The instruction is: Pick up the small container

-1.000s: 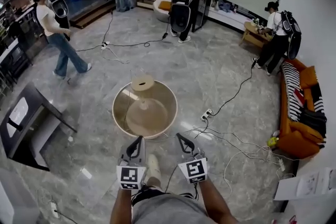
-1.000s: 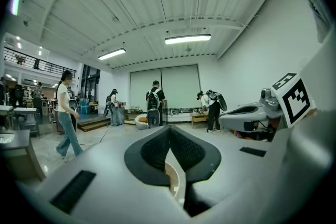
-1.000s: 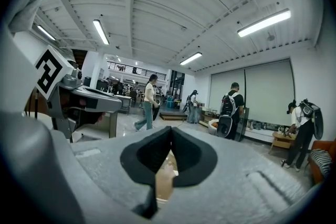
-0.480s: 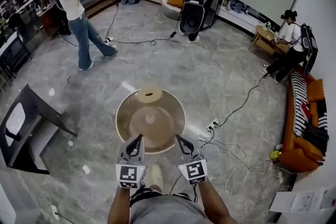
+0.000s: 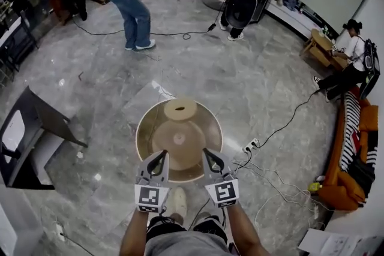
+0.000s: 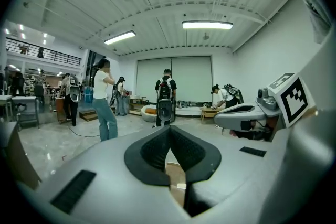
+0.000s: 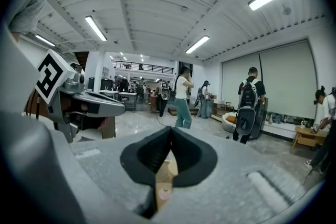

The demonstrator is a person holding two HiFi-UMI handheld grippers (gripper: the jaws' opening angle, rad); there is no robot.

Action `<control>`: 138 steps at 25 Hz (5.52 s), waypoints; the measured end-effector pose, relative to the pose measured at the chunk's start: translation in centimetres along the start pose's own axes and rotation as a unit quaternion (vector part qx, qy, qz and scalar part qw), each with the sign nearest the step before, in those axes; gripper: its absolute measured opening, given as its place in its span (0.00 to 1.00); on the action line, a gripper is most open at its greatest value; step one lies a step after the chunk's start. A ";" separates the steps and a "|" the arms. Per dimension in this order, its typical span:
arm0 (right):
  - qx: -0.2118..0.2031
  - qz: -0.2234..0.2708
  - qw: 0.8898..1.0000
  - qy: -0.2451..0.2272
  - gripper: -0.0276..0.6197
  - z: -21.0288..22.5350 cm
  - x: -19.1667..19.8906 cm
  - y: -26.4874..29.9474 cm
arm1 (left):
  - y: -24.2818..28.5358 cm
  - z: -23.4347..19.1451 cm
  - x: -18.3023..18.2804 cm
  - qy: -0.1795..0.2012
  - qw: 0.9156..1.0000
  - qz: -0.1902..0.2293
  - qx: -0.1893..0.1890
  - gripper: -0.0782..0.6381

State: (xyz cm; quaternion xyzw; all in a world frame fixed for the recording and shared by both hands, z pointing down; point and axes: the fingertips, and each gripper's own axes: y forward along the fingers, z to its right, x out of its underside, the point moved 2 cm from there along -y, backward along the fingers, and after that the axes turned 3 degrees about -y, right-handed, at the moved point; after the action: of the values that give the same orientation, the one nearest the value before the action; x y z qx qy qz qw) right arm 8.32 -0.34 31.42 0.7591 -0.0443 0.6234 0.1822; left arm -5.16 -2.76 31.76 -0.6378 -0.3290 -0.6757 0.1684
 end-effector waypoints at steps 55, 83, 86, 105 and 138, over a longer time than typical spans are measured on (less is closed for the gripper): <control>-0.161 -0.120 0.980 0.015 0.34 -5.4 44.6 31.6 | 22.4 -13.1 42.3 -0.151 0.976 -0.134 -0.084 0.13; -0.156 -0.102 0.982 0.006 0.24 -6.4 46.9 34.1 | 21.8 -14.7 46.0 -0.169 0.968 -0.148 -0.114 0.13; -0.158 -0.102 0.982 0.006 0.24 -6.5 47.0 34.1 | 21.5 -14.7 46.0 -0.168 0.968 -0.146 -0.117 0.13; -0.168 -0.083 0.982 0.000 0.24 -4.8 37.7 32.3 | 19.8 -15.5 35.8 -0.135 0.978 -0.105 -0.119 0.13; -0.098 -0.001 0.995 0.006 0.24 -0.9 1.7 12.0 | 4.9 -7.4 2.0 0.030 0.998 -0.004 -0.053 0.13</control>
State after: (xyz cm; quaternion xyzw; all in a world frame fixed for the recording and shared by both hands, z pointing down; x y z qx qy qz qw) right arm 4.33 -10.94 35.86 0.7336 -0.1037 0.6206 0.2566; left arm -7.78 -10.80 35.02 -0.6241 -0.2898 -0.7118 0.1412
